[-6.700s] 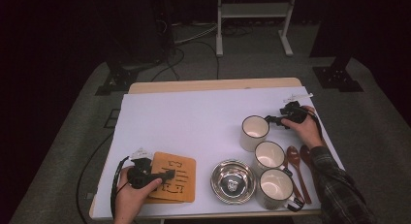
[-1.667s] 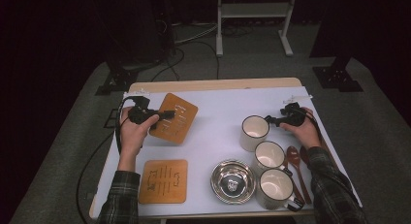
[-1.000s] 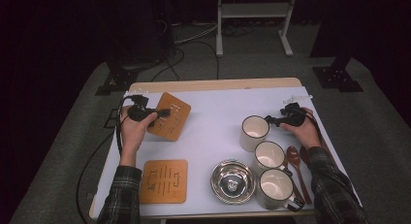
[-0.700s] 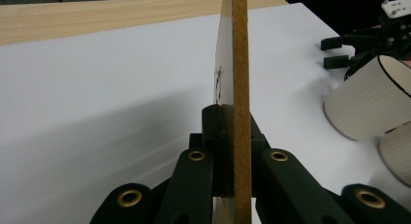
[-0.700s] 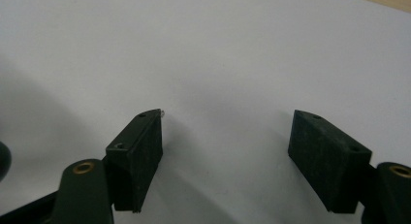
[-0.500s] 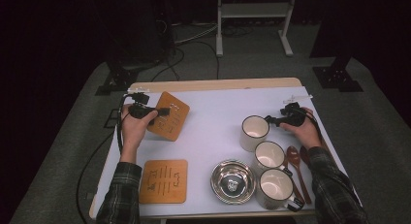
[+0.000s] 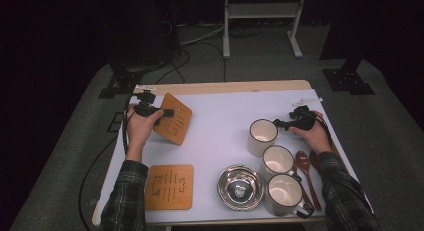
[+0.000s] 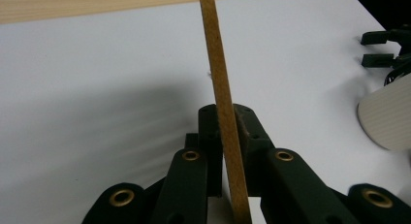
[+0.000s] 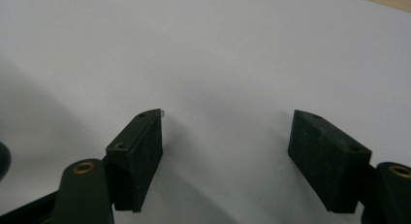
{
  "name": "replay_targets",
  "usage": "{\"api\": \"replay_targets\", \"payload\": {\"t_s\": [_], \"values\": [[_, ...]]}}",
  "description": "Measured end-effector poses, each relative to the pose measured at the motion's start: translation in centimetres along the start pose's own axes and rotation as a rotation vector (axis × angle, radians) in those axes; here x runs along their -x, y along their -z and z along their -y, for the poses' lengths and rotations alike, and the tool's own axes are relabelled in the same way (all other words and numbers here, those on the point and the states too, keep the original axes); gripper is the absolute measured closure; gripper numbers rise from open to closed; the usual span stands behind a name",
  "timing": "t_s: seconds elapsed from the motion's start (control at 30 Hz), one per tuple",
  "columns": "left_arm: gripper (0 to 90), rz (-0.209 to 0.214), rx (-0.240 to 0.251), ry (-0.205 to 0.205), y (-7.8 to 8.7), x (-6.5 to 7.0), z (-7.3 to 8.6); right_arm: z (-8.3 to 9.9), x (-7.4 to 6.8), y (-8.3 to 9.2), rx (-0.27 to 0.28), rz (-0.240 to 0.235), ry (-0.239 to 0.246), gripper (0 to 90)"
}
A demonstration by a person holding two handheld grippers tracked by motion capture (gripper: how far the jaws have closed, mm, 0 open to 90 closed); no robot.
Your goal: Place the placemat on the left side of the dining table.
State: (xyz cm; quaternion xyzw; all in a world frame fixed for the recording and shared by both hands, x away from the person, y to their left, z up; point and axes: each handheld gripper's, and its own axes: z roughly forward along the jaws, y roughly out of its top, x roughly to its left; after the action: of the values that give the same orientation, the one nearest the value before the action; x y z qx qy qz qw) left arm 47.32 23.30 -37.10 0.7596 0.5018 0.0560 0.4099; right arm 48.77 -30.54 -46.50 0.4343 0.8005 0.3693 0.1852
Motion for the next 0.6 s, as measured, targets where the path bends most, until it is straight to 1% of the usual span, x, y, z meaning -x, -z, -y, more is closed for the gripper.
{"api": "replay_targets", "payload": {"t_s": [0.03, 0.1, 0.23, 0.3, 0.4, 0.6], "values": [[82.3, 0.000, 0.000, 0.000, 0.0, 0.0, 0.0, 0.0, 0.0, 0.0, 0.000, 0.000, 0.000, 26.5], [82.0, -0.009, -0.018, 0.004, -0.1, -0.2, -0.2, 0.0, 0.0, 0.0, 0.001, 0.000, -0.001, 26.5], [81.0, -0.032, -0.040, 0.034, -0.2, -0.5, -0.4, 0.0, 0.0, 0.0, 0.000, 0.000, 0.000, 26.5], [80.3, -0.043, -0.049, 0.041, -0.3, -0.7, -0.5, 0.0, 0.0, 0.0, 0.000, 0.000, 0.000, 26.6], [79.9, -0.049, -0.056, 0.054, -0.5, -0.8, -0.6, 0.0, 0.0, 0.0, 0.000, 0.001, 0.000, 26.5], [77.8, -0.074, -0.087, 0.060, -0.7, -1.0, -0.8, 0.0, 0.0, 0.0, 0.000, 0.000, 0.000, 26.5]]}}
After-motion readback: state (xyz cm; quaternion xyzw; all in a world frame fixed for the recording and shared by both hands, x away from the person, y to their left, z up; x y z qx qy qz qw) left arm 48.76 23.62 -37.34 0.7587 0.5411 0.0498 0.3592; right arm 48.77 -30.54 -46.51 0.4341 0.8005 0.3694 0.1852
